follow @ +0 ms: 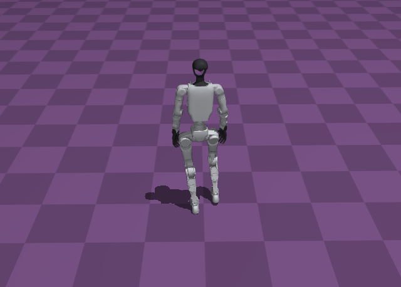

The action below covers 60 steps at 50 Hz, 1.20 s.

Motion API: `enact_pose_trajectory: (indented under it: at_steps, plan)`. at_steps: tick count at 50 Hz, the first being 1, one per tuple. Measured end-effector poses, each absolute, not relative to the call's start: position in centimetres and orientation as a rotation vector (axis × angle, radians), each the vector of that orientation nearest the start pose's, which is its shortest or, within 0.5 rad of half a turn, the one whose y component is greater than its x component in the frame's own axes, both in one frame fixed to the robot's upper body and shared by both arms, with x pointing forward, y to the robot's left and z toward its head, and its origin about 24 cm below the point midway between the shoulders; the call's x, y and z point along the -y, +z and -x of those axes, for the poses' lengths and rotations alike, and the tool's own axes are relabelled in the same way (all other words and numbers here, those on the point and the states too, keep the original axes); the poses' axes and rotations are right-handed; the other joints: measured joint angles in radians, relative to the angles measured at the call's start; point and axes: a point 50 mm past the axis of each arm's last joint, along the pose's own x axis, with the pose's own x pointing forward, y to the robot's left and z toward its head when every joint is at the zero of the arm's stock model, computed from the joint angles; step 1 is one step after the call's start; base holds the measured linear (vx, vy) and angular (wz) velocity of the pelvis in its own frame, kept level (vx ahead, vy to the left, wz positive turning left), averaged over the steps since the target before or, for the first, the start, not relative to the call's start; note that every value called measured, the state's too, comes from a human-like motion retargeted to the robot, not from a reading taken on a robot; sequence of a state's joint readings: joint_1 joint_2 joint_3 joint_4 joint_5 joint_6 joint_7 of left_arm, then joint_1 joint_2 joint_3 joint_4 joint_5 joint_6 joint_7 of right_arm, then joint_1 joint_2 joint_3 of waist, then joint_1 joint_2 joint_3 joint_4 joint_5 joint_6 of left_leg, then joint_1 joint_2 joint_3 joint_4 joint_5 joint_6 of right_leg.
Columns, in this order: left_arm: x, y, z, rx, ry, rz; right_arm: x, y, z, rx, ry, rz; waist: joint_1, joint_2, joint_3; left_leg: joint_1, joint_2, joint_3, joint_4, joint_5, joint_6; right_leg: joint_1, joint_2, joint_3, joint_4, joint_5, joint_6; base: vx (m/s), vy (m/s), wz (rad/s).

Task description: Walk

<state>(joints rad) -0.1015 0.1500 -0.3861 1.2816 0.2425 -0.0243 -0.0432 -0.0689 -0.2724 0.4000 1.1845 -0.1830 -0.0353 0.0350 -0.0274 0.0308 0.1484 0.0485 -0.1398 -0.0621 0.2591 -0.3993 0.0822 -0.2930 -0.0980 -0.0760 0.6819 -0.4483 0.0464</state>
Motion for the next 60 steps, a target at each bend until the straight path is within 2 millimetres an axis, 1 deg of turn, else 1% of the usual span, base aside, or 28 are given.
enact_pose_trajectory:
  at_steps: [2,4,7,10,14,17,23,30,35,38,40,43,48,50,60]
  plan:
    - [-18.2,-16.4,-11.7,-1.159,-0.409,-0.578,21.2,-15.4,-12.7,-1.099,0.345,0.617,-0.003,0.013,-0.005,0.000,0.018,-0.009,-0.017,0.003,-0.005,-0.008,0.033,0.006,-0.083,0.040,0.007,0.11,0.00,0.19]
    - [-18.7,-16.4,-11.7,-1.161,-0.390,-0.584,20.7,-15.4,-13.0,-1.084,0.352,0.607,-0.005,0.010,-0.008,0.000,0.017,-0.016,-0.010,-0.004,-0.006,-0.018,0.045,0.020,-0.127,0.063,0.018,0.11,-0.01,0.19]
    - [-19.5,-16.1,-12.3,-1.150,-0.364,-0.593,20.2,-15.2,-13.7,-1.063,0.358,0.597,-0.005,0.013,-0.014,0.003,0.025,-0.028,-0.011,-0.011,-0.009,-0.024,0.071,0.037,-0.202,0.108,0.031,0.12,-0.03,0.15]
    - [-19.7,-15.9,-12.8,-1.138,-0.355,-0.593,20.1,-15.1,-13.9,-1.061,0.358,0.588,-0.003,0.014,-0.017,0.014,0.031,-0.041,-0.013,-0.019,-0.011,-0.019,0.090,0.047,-0.252,0.148,0.039,0.13,-0.05,0.15]
    - [-19.6,-15.8,-13.1,-1.125,-0.356,-0.594,20.1,-15.2,-13.7,-1.073,0.355,0.579,0.001,0.012,-0.019,0.038,0.036,-0.060,-0.008,-0.036,-0.012,0.000,0.104,0.057,-0.269,0.171,0.041,0.14,-0.07,0.17]
    - [-19.4,-15.8,-13.3,-1.115,-0.359,-0.593,20.1,-15.4,-13.4,-1.085,0.351,0.573,0.005,0.010,-0.020,0.058,0.040,-0.075,0.003,-0.055,-0.012,0.019,0.110,0.057,-0.261,0.163,0.034,0.15,-0.08,0.18]
    - [-18.9,-15.6,-13.7,-1.090,-0.374,-0.592,20.1,-15.7,-12.7,-1.113,0.343,0.560,0.013,0.014,-0.023,0.088,0.054,-0.103,0.050,-0.098,-0.020,0.067,0.124,0.041,-0.249,0.099,0.000,0.17,-0.09,0.18]
    - [-18.1,-15.4,-14.4,-1.052,-0.399,-0.585,20.0,-15.9,-12.2,-1.132,0.341,0.554,0.020,0.033,-0.026,0.082,0.088,-0.120,0.167,-0.127,-0.055,0.139,0.158,0.013,-0.284,0.063,-0.030,0.16,-0.10,0.18]
    - [-17.5,-15.2,-15.1,-1.019,-0.419,-0.581,20.1,-15.8,-12.3,-1.128,0.338,0.556,0.023,0.054,-0.023,0.041,0.125,-0.102,0.309,-0.136,-0.084,0.194,0.193,-0.006,-0.336,0.065,-0.043,0.13,-0.10,0.20]
    - [-17.2,-15.0,-15.5,-1.000,-0.432,-0.578,20.2,-15.7,-12.7,-1.119,0.334,0.558,0.024,0.067,-0.021,0.003,0.156,-0.073,0.404,-0.123,-0.100,0.225,0.213,-0.017,-0.371,0.069,-0.048,0.11,-0.09,0.22]
    - [-17.1,-14.9,-15.8,-0.988,-0.439,-0.578,20.3,-15.6,-12.9,-1.111,0.330,0.559,0.023,0.070,-0.020,-0.027,0.184,-0.037,0.455,-0.124,-0.095,0.244,0.220,-0.025,-0.394,0.072,-0.050,0.11,-0.09,0.25]
    - [-17.0,-14.7,-16.1,-0.978,-0.446,-0.577,20.5,-15.4,-13.4,-1.099,0.319,0.558,0.025,0.072,-0.019,-0.071,0.208,-0.002,0.493,-0.155,-0.077,0.267,0.225,-0.031,-0.425,0.077,-0.048,0.10,-0.08,0.17]
    - [-17.1,-14.8,-16.0,-0.987,-0.452,-0.574,20.9,-15.2,-13.8,-1.092,0.300,0.544,0.032,0.065,-0.019,-0.121,0.210,0.030,0.447,-0.178,-0.058,0.296,0.217,-0.034,-0.461,0.079,-0.043,0.10,-0.07,0.09]
    - [-17.3,-14.8,-16.1,-0.993,-0.451,-0.574,21.0,-15.1,-14.1,-1.090,0.294,0.533,0.031,0.047,-0.019,-0.123,0.185,0.036,0.372,-0.156,-0.051,0.306,0.197,-0.033,-0.482,0.083,-0.039,0.09,-0.04,0.08]
    - [-17.2,-15.5,-14.4,-1.052,-0.464,-0.553,21.3,-15.6,-12.6,-1.137,0.273,0.489,0.021,0.033,-0.027,-0.074,0.141,0.016,0.146,-0.052,-0.059,0.342,0.178,-0.025,-0.489,0.061,-0.039,0.08,0.00,0.04]
